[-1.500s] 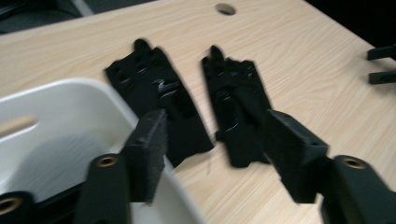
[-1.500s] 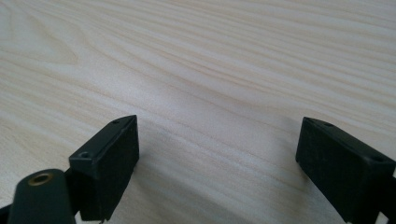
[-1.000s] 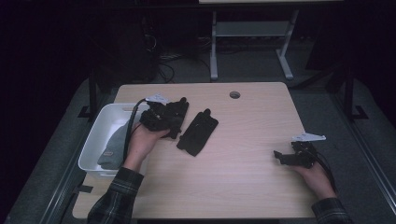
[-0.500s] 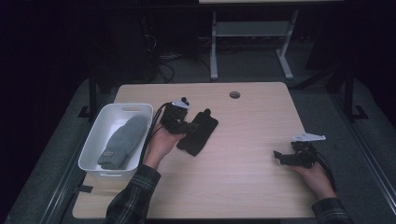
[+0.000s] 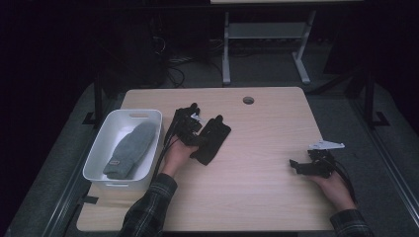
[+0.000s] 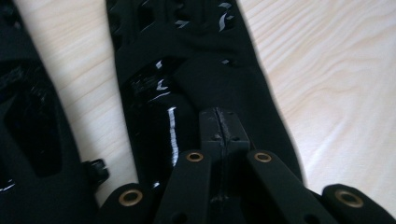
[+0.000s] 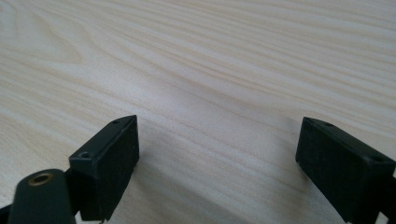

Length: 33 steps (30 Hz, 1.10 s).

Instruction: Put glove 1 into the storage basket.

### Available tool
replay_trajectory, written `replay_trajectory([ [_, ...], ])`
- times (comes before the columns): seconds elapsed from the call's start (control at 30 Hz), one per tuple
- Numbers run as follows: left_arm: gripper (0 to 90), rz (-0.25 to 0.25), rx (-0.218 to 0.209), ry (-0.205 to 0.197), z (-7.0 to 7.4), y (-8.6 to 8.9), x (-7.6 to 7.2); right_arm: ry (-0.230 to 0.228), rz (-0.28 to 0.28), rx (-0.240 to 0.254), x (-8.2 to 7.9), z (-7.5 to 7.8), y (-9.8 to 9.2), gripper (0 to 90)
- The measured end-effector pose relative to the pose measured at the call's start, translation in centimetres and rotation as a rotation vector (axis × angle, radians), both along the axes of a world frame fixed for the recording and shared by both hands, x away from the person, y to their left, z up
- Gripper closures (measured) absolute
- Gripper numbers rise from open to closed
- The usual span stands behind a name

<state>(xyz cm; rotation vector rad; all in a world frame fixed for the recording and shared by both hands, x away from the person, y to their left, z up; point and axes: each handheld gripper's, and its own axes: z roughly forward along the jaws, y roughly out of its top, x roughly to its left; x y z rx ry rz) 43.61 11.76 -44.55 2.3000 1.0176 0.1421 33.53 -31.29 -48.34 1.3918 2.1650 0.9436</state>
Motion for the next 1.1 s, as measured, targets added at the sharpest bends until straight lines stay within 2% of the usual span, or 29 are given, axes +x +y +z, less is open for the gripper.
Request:
replay_trajectory([
  [0.1, 89.4, 0.000, -0.005, 0.006, -0.4, 0.1, 0.0, 0.000, 0.001, 0.000, 0.0, 0.0, 0.0, 13.1],
  [0.13, 89.4, 0.003, -0.023, 0.001, -0.6, 0.3, 0.0, 0.000, 0.002, 0.000, 0.0, 0.0, 0.0, 13.1],
  [0.23, 89.4, -0.006, -0.019, 0.003, -0.6, 0.3, -0.2, 0.000, 0.002, 0.000, 0.0, 0.0, 0.0, 13.1],
  [0.37, 89.4, -0.036, 0.001, 0.004, -0.4, -0.2, -0.6, 0.000, 0.002, 0.000, 0.0, 0.0, 0.0, 13.1],
  [0.53, 89.4, -0.077, -0.019, 0.004, -0.6, -1.5, -1.6, 0.002, 0.000, 0.001, 0.0, 0.0, 0.0, 13.1],
  [0.6, 89.4, -0.099, -0.045, 0.003, -0.8, -2.8, -2.4, 0.001, 0.000, 0.001, 0.0, 0.0, 0.0, 13.1],
  [0.67, 89.5, -0.137, -0.031, 0.004, -0.7, -3.5, -2.8, 0.001, 0.000, 0.001, 0.0, 0.0, 0.0, 13.1],
  [0.7, 89.5, -0.137, -0.031, 0.004, -0.7, -3.5, -2.8, 0.001, 0.000, 0.001, 0.0, 0.0, 0.0, 13.1],
  [0.73, 89.5, -0.147, -0.048, 0.005, -0.8, -4.5, -3.3, 0.001, 0.000, 0.001, 0.0, 0.0, 0.0, 13.1],
  [0.77, 89.5, -0.172, -0.039, 0.008, -0.8, -4.8, -3.4, 0.001, 0.001, 0.001, 0.0, 0.0, 0.0, 13.1],
  [0.8, 89.4, -0.175, -0.053, 0.009, -0.9, -5.4, -3.7, 0.001, 0.000, 0.001, 0.0, 0.0, 0.0, 13.1],
  [0.83, 89.5, -0.197, -0.048, 0.011, -0.9, -5.8, -3.8, 0.001, 0.001, 0.001, 0.0, 0.0, 0.0, 13.1],
  [0.93, 89.5, -0.218, -0.057, 0.016, -0.9, -6.7, -4.2, 0.001, 0.001, 0.001, 0.0, 0.0, 0.0, 13.1],
  [0.97, 89.5, -0.219, -0.072, 0.018, -1.0, -7.2, -4.5, 0.001, 0.001, 0.002, 0.0, 0.0, 0.0, 13.1],
  [1.0, 89.5, -0.237, -0.068, 0.018, -1.0, -7.6, -4.6, 0.001, 0.001, 0.001, 0.0, 0.0, 0.0, 13.1],
  [1.1, 89.5, -0.264, -0.090, 0.023, -1.1, -9.4, -5.4, 0.001, 0.001, 0.002, 0.0, 0.0, 0.0, 13.1],
])
